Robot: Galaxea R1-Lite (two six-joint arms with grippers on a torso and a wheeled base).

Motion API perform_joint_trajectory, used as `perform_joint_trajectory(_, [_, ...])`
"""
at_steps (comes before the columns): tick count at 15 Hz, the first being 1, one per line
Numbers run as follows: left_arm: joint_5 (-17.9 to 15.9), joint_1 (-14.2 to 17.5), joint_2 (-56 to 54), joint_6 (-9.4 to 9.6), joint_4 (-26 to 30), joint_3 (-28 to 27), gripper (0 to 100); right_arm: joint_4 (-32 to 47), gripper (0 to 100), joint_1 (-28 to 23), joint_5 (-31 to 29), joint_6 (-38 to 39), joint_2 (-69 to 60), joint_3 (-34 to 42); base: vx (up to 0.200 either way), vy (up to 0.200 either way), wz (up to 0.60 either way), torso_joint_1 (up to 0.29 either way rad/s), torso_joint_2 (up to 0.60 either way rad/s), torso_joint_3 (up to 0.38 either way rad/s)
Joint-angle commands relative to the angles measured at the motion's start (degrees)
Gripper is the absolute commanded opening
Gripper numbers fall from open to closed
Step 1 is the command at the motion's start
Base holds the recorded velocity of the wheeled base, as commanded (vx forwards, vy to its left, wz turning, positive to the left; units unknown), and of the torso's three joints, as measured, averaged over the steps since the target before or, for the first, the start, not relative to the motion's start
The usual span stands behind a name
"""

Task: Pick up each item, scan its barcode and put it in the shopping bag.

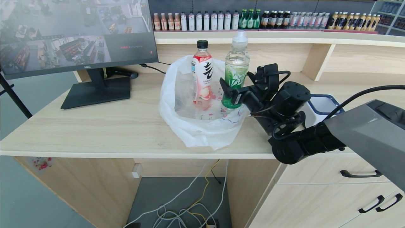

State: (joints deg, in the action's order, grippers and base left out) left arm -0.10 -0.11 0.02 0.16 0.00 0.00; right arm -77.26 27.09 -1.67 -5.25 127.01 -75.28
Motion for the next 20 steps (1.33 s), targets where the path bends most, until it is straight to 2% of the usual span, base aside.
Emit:
perform_joint_trajectory(1, [0.01,0.02,-0.02,-0.07,0.0,0.0,100,0.27,100,0.25,0.18,-0.02,-3.18,1.45,0.0,0.0,0.0,0.0,0.0,0.0])
perform_joint_trajectory(5, [0.01,0.02,-0.02,0.02,0.0,0.0,100,-0.78,100,0.42,0.18,0.16,-12.4,14.37,0.0,0.0,0.0,0.0,0.0,0.0])
perform_joint_trajectory(11, [0.01,0.02,-0.02,-0.07,0.0,0.0,100,-12.74,100,-0.02,-0.35,2.27,-19.61,35.02,0.0,0.0,0.0,0.0,0.0,0.0])
perform_joint_trajectory(20, [0.1,0.02,-0.02,-0.07,0.0,0.0,100,-12.74,100,2.18,-0.44,2.53,-27.35,41.0,0.0,0.0,0.0,0.0,0.0,0.0])
